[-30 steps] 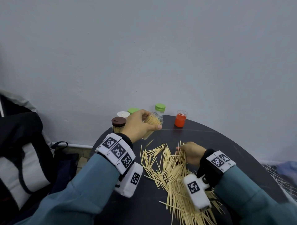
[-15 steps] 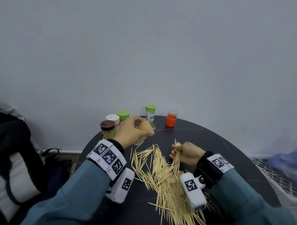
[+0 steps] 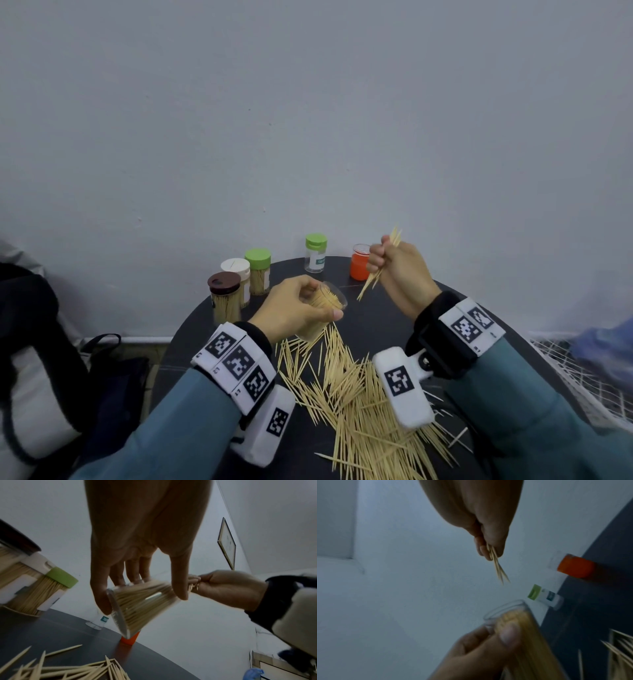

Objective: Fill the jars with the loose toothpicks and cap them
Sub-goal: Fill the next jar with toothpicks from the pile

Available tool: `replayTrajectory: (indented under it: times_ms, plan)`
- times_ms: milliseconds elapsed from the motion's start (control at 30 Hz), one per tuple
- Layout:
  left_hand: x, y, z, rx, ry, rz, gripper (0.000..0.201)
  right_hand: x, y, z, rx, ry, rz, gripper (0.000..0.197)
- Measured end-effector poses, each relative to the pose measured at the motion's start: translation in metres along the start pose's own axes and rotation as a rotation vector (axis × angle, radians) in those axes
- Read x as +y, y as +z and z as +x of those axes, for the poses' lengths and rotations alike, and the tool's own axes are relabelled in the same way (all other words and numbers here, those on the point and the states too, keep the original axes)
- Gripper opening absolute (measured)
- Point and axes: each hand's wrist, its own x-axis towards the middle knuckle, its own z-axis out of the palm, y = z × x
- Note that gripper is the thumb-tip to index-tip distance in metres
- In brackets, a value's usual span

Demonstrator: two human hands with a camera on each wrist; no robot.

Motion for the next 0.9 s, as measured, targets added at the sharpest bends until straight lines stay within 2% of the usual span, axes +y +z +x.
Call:
replayTrajectory:
  times_ms: [100,167,333,533,667,767,900]
  plan:
    - [-0.002,0.002,0.003,-0.017,-0.002,-0.008,0.059,-0.006,0.015,0.001,-0.044,-0.107,-0.005,0.028]
    - [-0.002,0.003,0.004,-0.017,0.002,-0.026,0.058,0.000,0.021,0.003,-0.073,-0.128,-0.017,0.028]
    - [0.001,0.006,0.005,-0.017,0.012,-0.116,0.055,0.029,0.021,0.002,-0.151,-0.109,-0.179,0.026]
    - [0.003,0.007,0.009,0.001,0.010,-0.231,0.052,0.035,0.012,-0.007,-0.268,-0.130,-0.269,0.025]
    - [0.005,0.006,0.008,-0.005,0.002,-0.306,0.042,0.039,0.007,-0.010,-0.369,-0.123,-0.339,0.027]
    - [0.006,0.007,0.007,-0.015,0.015,-0.309,0.038,0.041,0.002,-0.010,-0.385,-0.104,-0.441,0.033]
    - [0.006,0.007,0.006,-0.035,0.022,-0.289,0.043,0.035,0.000,-0.011,-0.393,-0.101,-0.388,0.022]
